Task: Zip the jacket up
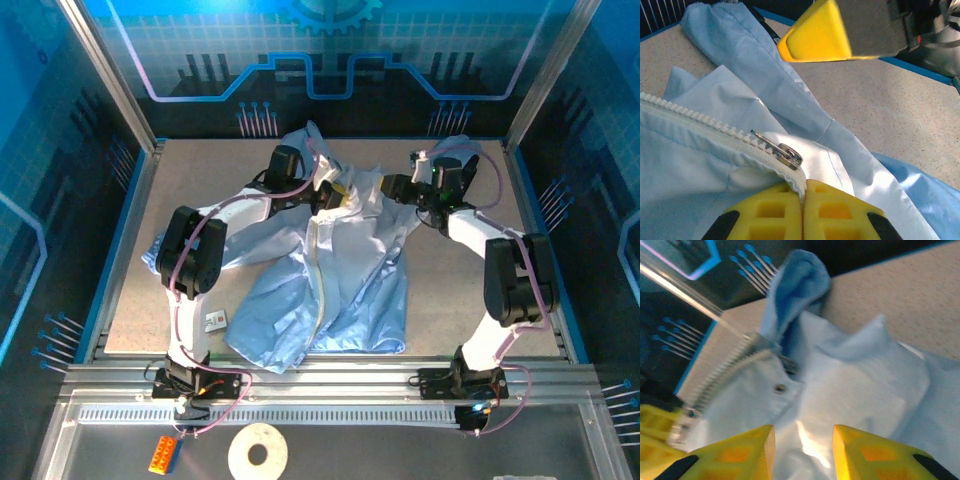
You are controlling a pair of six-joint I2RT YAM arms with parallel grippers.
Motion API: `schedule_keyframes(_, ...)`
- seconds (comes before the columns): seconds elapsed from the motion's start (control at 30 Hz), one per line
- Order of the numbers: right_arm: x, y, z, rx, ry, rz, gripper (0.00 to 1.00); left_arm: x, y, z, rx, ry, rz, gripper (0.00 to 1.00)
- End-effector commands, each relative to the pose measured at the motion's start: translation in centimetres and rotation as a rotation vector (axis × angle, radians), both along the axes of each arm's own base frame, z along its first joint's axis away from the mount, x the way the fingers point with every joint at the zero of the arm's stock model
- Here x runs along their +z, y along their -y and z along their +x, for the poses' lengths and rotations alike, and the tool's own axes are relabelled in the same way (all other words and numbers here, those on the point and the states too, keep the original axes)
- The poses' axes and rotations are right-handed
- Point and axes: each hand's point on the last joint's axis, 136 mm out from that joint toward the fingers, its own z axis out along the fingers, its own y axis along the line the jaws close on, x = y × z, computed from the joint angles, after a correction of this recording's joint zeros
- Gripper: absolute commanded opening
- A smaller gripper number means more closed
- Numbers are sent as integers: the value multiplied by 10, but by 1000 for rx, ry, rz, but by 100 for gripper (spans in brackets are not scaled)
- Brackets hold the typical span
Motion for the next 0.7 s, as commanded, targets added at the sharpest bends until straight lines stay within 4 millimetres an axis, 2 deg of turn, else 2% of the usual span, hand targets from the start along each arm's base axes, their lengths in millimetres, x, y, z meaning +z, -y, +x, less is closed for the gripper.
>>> schedule_keyframes(0.0, 40, -24, -9, 158, 96, 123, 37, 30, 4, -8, -78, 137, -78, 0)
schedule_keyframes(0.1, 50, -40, -12, 267, 116, 206, 39, 29, 4, -12, -94, 142, -86, 0)
schedule_keyframes(0.33, 51, -63, -10, 401, 122, 316, 40, 29, 5, -18, -122, 133, -104, 0)
schedule_keyframes(0.67, 30, -86, -15, 466, 77, 258, 40, 35, 7, -20, -141, 124, -125, 0)
